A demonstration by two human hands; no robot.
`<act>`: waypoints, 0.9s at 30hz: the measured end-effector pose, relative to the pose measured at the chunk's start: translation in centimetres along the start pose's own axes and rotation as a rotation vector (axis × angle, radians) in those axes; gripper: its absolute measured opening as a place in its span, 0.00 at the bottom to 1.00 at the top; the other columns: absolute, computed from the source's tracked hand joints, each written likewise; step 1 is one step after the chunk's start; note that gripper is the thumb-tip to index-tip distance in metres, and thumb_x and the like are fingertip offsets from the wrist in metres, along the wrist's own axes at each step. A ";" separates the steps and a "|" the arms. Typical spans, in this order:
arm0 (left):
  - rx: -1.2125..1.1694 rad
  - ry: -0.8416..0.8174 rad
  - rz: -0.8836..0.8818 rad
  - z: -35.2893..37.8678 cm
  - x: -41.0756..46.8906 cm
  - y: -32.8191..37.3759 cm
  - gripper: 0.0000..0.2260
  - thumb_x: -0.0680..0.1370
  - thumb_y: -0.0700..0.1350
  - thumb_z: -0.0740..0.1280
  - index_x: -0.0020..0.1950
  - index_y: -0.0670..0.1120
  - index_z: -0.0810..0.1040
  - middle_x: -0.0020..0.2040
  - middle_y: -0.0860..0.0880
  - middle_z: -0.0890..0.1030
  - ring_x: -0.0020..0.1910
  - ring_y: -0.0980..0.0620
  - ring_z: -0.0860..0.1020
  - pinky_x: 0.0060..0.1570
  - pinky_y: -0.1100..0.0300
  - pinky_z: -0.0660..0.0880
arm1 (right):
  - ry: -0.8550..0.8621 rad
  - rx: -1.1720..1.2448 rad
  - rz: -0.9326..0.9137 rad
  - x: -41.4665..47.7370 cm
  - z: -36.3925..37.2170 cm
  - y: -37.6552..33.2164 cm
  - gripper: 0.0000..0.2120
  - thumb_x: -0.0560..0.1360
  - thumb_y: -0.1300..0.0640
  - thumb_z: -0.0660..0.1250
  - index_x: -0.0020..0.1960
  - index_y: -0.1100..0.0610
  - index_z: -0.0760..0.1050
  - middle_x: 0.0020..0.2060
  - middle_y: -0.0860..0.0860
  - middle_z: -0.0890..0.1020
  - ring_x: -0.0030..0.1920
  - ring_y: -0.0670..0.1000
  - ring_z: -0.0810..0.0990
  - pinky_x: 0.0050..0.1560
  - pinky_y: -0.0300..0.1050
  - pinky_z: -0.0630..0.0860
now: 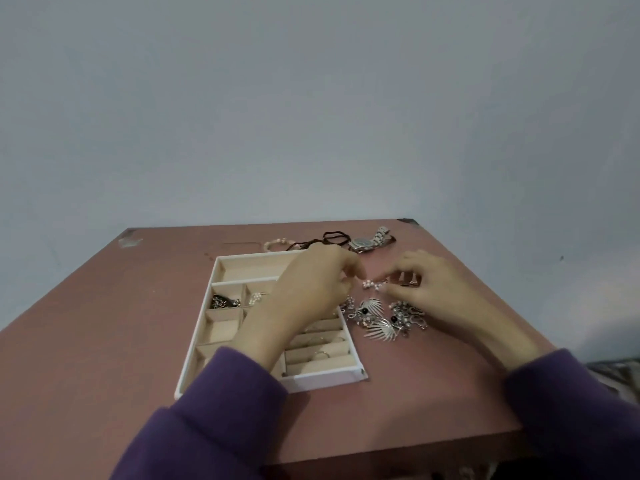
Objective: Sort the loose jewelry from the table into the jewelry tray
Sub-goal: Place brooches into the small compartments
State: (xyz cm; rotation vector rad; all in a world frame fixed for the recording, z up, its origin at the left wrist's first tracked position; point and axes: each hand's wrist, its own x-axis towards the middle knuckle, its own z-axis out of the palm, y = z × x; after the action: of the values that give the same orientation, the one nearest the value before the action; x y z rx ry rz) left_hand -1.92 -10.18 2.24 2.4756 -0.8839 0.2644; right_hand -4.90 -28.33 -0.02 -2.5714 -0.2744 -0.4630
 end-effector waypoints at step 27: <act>-0.016 -0.210 0.155 2.0 -0.5 1.9 0.06 0.73 0.45 0.70 0.48 0.51 0.84 0.45 0.52 0.84 0.44 0.55 0.78 0.48 0.59 0.74 | 0.359 0.476 0.253 1.0 0.3 1.3 0.02 0.72 0.59 0.71 0.42 0.54 0.82 0.38 0.50 0.84 0.37 0.43 0.79 0.40 0.30 0.73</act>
State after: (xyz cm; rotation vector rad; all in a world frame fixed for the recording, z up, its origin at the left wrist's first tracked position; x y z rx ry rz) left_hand -3.49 -12.17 1.03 2.4550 -1.1628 0.0485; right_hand -3.58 -29.15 -0.50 -1.9830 0.0651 -0.6605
